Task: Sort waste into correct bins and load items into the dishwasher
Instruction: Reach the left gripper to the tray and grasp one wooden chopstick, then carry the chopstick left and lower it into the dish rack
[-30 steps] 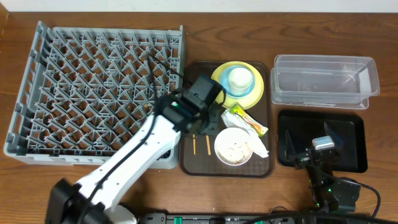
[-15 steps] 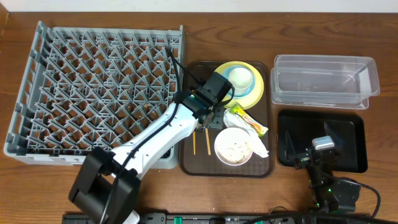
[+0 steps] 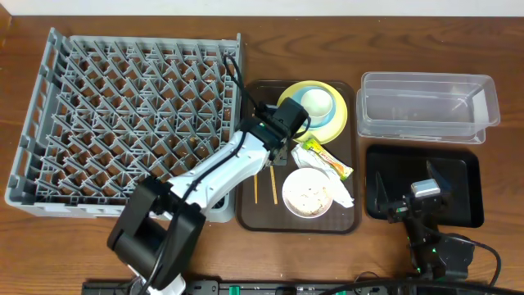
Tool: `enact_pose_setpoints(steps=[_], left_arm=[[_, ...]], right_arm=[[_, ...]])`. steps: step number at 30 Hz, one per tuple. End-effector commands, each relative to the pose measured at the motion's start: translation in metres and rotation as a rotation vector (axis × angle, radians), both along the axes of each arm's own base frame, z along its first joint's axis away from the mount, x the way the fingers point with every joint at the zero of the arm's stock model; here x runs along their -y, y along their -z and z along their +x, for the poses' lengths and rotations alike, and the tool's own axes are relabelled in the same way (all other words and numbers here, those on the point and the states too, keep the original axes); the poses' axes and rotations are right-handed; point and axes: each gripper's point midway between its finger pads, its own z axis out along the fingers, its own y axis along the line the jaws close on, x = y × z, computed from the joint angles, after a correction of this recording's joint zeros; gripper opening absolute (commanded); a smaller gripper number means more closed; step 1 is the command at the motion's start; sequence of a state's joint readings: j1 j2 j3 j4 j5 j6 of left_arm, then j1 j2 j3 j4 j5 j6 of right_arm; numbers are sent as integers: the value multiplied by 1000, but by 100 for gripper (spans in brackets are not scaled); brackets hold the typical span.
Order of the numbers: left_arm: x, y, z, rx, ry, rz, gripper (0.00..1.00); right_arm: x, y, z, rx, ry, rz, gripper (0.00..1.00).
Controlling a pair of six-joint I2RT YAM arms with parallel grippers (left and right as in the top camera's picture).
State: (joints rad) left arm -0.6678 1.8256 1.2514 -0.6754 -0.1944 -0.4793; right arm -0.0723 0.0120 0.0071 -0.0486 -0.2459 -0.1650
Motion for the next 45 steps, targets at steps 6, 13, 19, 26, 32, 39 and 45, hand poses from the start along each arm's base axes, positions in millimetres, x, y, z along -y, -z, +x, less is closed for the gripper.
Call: enact_pose_setpoints(steps=[6, 13, 19, 26, 32, 39, 45], left_arm=[[-17, 19, 6, -22, -54, 46, 29], [-20, 19, 8, -22, -64, 46, 24], [-21, 19, 8, -25, -64, 49, 21], [-22, 31, 5, -51, -64, 69, 20], [-23, 49, 4, -79, -64, 91, 20], [-22, 55, 5, -79, -108, 80, 20], [-25, 67, 2, -103, -128, 96, 19]], right_arm=[[-2, 1, 0, -3, -5, 14, 99], [-2, 1, 0, -3, -5, 14, 99], [-2, 1, 0, -3, -5, 14, 99], [-2, 1, 0, -3, -5, 14, 99], [-2, 1, 0, -3, -5, 14, 99], [-2, 1, 0, -3, -5, 14, 99], [-2, 1, 0, -3, -5, 14, 99]])
